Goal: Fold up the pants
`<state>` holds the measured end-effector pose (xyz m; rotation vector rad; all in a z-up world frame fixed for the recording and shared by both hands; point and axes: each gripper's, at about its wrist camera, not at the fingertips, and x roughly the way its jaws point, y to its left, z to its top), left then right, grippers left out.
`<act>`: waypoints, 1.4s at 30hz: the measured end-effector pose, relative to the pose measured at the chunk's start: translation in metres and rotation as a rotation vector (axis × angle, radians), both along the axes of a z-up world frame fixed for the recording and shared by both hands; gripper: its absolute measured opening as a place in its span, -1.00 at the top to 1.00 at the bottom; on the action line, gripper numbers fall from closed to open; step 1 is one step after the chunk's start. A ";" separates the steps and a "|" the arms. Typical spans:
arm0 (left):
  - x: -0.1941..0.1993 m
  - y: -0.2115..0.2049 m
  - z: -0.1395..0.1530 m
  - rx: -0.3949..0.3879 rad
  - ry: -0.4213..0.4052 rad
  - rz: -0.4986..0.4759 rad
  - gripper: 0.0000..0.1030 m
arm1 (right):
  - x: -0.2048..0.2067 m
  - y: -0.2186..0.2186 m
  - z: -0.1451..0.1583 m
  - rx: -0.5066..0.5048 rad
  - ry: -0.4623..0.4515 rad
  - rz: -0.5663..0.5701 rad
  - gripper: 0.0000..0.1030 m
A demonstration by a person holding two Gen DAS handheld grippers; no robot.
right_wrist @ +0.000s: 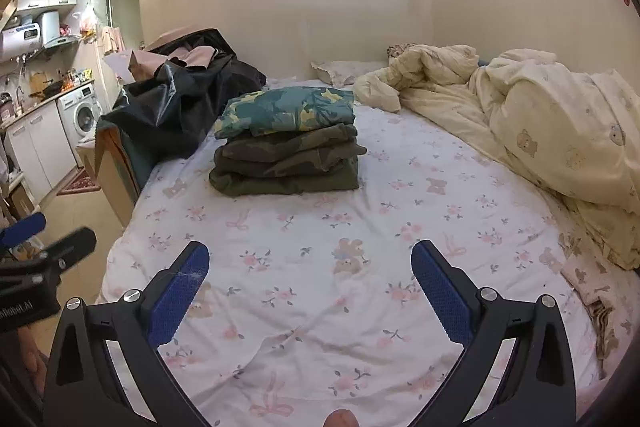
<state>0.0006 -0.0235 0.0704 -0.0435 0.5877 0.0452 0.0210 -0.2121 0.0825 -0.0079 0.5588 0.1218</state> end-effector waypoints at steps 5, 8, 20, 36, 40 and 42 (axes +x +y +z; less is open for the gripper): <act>0.002 -0.002 -0.002 0.012 0.009 -0.002 -0.99 | 0.001 0.000 -0.003 -0.001 -0.001 -0.006 -1.00; 0.003 -0.002 -0.002 0.009 0.006 -0.004 -0.99 | 0.001 -0.001 -0.004 -0.001 -0.008 -0.005 -1.00; 0.003 -0.002 0.002 0.011 -0.003 0.002 -0.99 | 0.001 -0.001 -0.003 0.002 -0.008 -0.006 -1.00; 0.003 0.000 0.002 0.014 -0.013 0.000 -0.99 | 0.003 -0.002 -0.006 0.001 -0.009 -0.003 -1.00; 0.002 0.001 0.002 0.014 -0.014 0.001 -0.99 | 0.003 -0.002 -0.006 0.002 -0.009 -0.003 -1.00; 0.003 0.001 0.002 0.015 -0.013 0.000 -0.99 | 0.003 -0.002 -0.007 0.002 -0.007 -0.004 -1.00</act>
